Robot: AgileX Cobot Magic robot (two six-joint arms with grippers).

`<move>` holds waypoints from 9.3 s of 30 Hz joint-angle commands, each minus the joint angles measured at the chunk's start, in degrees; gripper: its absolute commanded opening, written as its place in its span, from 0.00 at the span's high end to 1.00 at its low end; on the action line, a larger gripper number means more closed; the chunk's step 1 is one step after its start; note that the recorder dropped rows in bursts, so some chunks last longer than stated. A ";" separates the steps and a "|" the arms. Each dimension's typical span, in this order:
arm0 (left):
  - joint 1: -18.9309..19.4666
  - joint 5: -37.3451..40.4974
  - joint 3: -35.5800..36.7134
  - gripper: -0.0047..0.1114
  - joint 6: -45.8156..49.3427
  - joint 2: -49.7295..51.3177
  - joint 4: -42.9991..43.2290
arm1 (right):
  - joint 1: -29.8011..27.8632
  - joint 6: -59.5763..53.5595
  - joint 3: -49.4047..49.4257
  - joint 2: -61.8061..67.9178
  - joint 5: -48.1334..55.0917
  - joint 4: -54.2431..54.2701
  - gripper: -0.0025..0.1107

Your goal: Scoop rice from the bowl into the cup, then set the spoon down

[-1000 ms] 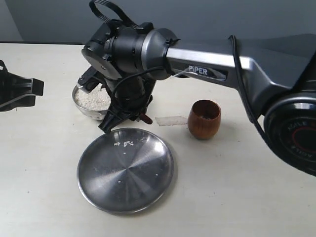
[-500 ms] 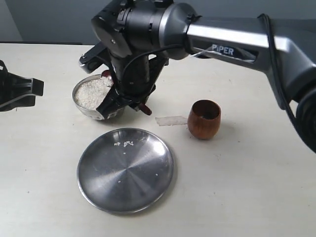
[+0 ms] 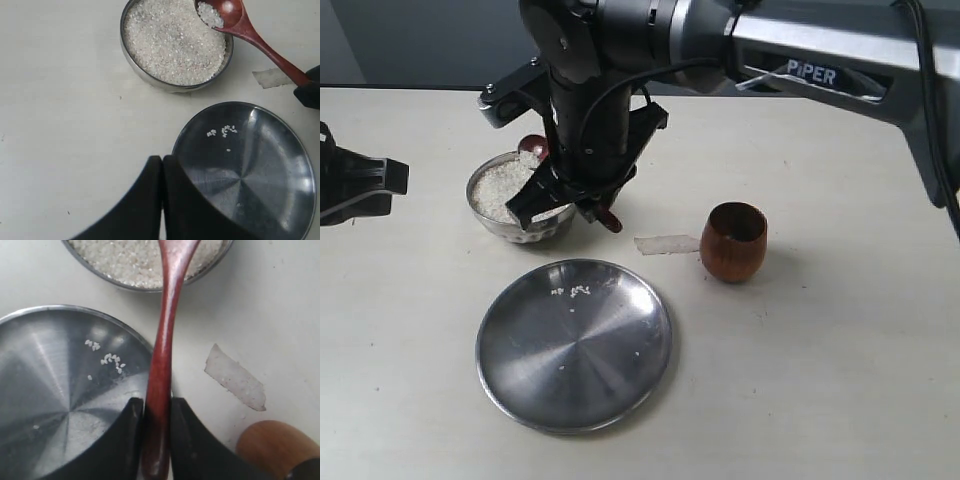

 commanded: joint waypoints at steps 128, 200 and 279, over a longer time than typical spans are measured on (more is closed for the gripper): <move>-0.16 -0.53 -0.33 0.96 0.05 0.03 -0.08 | -20.71 -10.01 48.18 -32.32 -12.94 -7.85 0.98; -0.16 -0.53 -0.33 0.96 0.05 0.03 -0.08 | -14.98 -8.38 48.18 -33.09 -10.18 -21.57 0.98; -0.16 -0.53 -0.33 0.96 0.05 0.03 -0.08 | -3.51 10.44 70.34 -70.99 -32.99 -13.03 0.98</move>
